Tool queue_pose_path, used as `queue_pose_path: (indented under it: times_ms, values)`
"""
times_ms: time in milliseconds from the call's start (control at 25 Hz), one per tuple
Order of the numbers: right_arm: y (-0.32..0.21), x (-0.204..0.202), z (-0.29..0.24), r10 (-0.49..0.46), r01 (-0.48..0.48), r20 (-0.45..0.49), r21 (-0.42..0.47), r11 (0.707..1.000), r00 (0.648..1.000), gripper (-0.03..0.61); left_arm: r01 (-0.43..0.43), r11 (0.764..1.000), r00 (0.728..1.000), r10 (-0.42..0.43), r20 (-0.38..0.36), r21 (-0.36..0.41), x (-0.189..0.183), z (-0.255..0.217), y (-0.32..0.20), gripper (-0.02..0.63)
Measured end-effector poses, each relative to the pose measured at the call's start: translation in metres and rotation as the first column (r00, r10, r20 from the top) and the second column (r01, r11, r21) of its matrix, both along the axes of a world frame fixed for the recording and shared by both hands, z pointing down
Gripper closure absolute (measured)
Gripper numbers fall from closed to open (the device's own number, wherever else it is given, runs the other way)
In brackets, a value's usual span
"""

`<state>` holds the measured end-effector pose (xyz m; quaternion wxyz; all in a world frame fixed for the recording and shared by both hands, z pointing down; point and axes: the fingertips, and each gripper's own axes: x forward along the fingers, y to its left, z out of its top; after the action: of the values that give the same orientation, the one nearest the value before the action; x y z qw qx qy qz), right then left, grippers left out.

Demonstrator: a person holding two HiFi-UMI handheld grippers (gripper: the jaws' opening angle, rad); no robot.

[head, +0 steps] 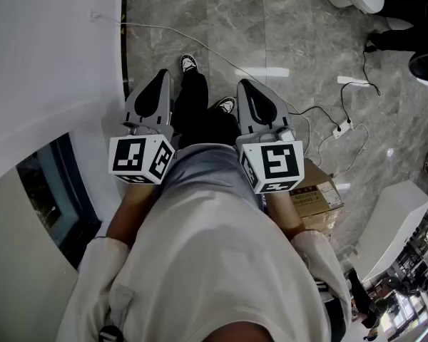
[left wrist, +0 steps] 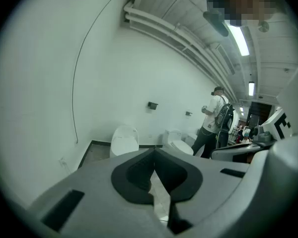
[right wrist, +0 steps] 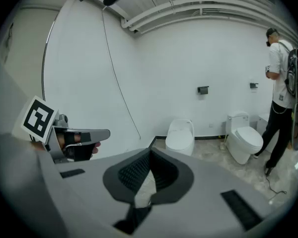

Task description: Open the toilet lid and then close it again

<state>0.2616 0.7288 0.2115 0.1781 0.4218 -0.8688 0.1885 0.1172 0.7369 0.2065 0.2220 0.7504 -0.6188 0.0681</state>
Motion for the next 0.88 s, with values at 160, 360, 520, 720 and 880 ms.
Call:
queue_pose_path:
  times_ms: [160,360,520,720,880]
  values:
    - [-0.022,-0.012,0.001,-0.007,0.007,0.028,-0.01,1.0,1.0,0.569,0.0,1.0,1.0,0.0,0.012,-0.002,-0.013,-0.001,-0.025,0.612]
    - [-0.06,-0.018,-0.001,0.007,-0.004,0.072,-0.041,0.999,0.997,0.568,-0.02,1.0,1.0,0.02,-0.001,0.002,-0.016,-0.002,-0.065,0.612]
    - [-0.098,-0.033,-0.004,-0.016,0.018,0.051,-0.04,0.999,0.999,0.568,-0.02,1.0,1.0,0.02,-0.016,0.004,-0.029,-0.003,-0.104,0.612]
    - [-0.146,-0.059,-0.012,-0.057,0.058,0.031,-0.044,0.997,0.998,0.568,-0.019,1.0,0.999,0.02,-0.032,0.018,-0.051,-0.011,-0.157,0.612]
    - [-0.18,-0.083,-0.021,-0.066,0.067,0.028,-0.033,0.997,0.997,0.568,-0.031,0.999,0.998,0.033,-0.049,0.044,-0.07,-0.023,-0.193,0.612]
